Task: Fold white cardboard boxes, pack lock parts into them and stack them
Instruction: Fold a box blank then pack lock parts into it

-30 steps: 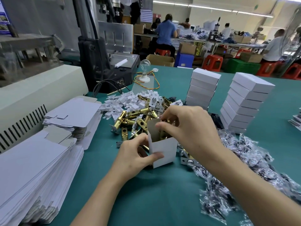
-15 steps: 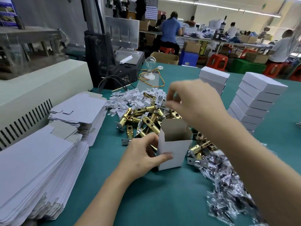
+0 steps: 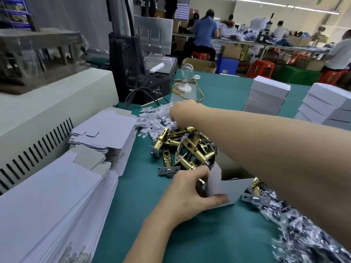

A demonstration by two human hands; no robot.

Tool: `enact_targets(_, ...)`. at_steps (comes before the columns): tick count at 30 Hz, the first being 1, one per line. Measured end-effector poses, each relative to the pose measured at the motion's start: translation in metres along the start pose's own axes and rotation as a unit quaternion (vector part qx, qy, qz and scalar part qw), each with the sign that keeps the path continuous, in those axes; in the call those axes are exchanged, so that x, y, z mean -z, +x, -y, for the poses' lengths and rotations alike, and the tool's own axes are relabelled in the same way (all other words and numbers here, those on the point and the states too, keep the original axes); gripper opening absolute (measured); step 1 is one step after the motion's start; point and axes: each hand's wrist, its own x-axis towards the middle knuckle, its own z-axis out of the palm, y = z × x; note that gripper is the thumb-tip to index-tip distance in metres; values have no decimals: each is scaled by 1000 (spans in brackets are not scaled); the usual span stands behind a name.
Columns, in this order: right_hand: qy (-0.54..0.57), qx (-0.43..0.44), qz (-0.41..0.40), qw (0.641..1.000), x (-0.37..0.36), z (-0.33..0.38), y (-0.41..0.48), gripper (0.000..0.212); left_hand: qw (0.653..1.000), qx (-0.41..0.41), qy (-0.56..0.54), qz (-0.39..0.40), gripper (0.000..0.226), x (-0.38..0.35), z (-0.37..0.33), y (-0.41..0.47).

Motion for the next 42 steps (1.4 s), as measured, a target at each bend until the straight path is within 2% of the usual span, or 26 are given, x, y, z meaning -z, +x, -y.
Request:
enact_targets(1, -6, -6, 0, 1000, -4, 1, 4, 14, 1000, 1, 2, 3, 59, 0, 0, 0)
enact_targets(4, -16, 0, -13, 1000, -9, 4, 14, 34, 1000, 5, 4, 6, 55, -1, 2, 2)
enact_targets(6, -24, 9, -16, 1000, -10, 8, 20, 38, 1000, 9, 4, 1, 52, -1, 2, 2)
enact_targets(9, -28, 1, -13, 1000, -14, 10, 25, 35, 1000, 9, 9, -4, 53, -3, 2, 2)
enact_targets(13, -6, -10, -16, 1000, -16, 10, 25, 13, 1000, 24, 8, 2, 55, -2, 1, 2)
enact_targets(19, 6, -26, -30, 999, -23, 8, 23, 9, 1000, 24, -3, 7, 51, -2, 0, 2)
enact_targets(26, 92, -59, -48, 993, -27, 3, 26, 6, 1000, 12, -14, 7, 58, -3, 2, 3)
enact_targets(28, 145, -66, -64, 985, -22, 0, 27, 20, 1000, 7, -20, 7, 57, -3, 2, 3)
enact_targets(31, 303, -76, -96, 945, 5, -10, 26, 30, 999, -5, -36, 2, 44, -3, 3, 4)
enact_targets(33, 387, -79, -133, 909, 30, -19, 18, 28, 999, -5, -44, -3, 41, -2, 3, 3)
enact_targets(35, 432, -79, -199, 876, 56, -30, -4, 21, 999, -5, -43, -7, 43, -1, 3, 3)
enact_targets(37, 483, -65, -279, 827, 72, -39, -42, 16, 999, -5, -43, -11, 43, 0, 2, 3)
enact_targets(39, 536, -33, -322, 780, 71, -45, -93, 12, 999, -13, -44, -22, 42, 1, 0, 3)
enact_targets(40, 551, -16, -329, 767, 64, -45, -119, 10, 999, -17, -44, -28, 41, 2, -1, 3)
enact_targets(42, 554, -6, -334, 763, 42, -41, -166, 9, 998, -27, -42, -33, 38, 3, -2, 2)
